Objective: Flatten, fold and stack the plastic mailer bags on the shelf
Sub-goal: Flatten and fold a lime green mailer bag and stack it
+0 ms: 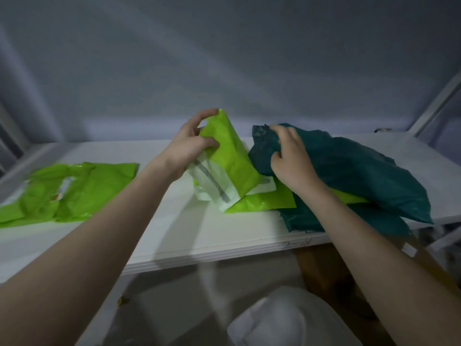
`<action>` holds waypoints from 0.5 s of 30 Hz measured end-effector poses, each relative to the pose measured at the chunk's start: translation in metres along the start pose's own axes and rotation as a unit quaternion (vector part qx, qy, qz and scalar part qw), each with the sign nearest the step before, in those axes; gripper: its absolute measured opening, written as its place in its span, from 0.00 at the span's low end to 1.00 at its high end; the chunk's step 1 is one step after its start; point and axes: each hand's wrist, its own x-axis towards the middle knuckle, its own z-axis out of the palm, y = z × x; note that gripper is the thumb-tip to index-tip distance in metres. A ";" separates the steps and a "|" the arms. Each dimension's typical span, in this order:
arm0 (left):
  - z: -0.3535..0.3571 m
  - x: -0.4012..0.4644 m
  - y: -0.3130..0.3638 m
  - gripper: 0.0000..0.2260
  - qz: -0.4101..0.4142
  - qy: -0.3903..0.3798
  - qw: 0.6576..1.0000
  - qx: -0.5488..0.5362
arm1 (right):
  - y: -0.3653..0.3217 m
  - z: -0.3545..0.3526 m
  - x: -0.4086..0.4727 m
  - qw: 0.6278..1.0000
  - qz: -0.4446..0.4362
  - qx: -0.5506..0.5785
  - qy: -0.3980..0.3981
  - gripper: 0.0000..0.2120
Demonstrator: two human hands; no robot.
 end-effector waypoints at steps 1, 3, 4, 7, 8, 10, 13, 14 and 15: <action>-0.001 -0.002 0.001 0.24 0.008 -0.017 1.000 0.021 | -0.007 -0.001 0.002 0.999 -0.037 -0.013 -0.013 0.30; 0.000 -0.004 0.004 0.21 0.023 -0.066 0.995 0.075 | -0.020 -0.005 0.007 0.993 -0.104 -0.040 -0.037 0.35; 0.002 -0.004 0.007 0.20 0.030 -0.094 0.990 0.106 | -0.025 -0.006 0.011 0.989 -0.131 -0.052 -0.047 0.38; 0.009 -0.003 0.016 0.17 0.058 -0.137 0.973 0.176 | -0.034 -0.006 0.026 0.980 -0.147 -0.107 -0.084 0.40; 0.011 -0.002 0.019 0.15 0.073 -0.135 0.970 0.186 | -0.034 -0.007 0.030 0.978 -0.136 -0.126 -0.097 0.38; 0.013 0.001 0.023 0.12 0.105 -0.108 0.968 0.199 | -0.031 -0.010 0.037 0.972 -0.120 -0.171 -0.110 0.28; 0.009 0.004 0.024 0.04 0.138 -0.013 0.974 0.181 | -0.022 -0.017 0.037 0.976 -0.085 -0.177 -0.092 0.13; 0.005 0.008 0.020 0.08 0.133 0.036 0.974 0.182 | -0.019 -0.020 0.036 0.983 -0.074 -0.152 -0.069 0.12; 0.000 0.012 0.014 0.11 0.121 0.084 0.975 0.169 | -0.017 -0.023 0.035 0.990 -0.062 -0.122 -0.043 0.11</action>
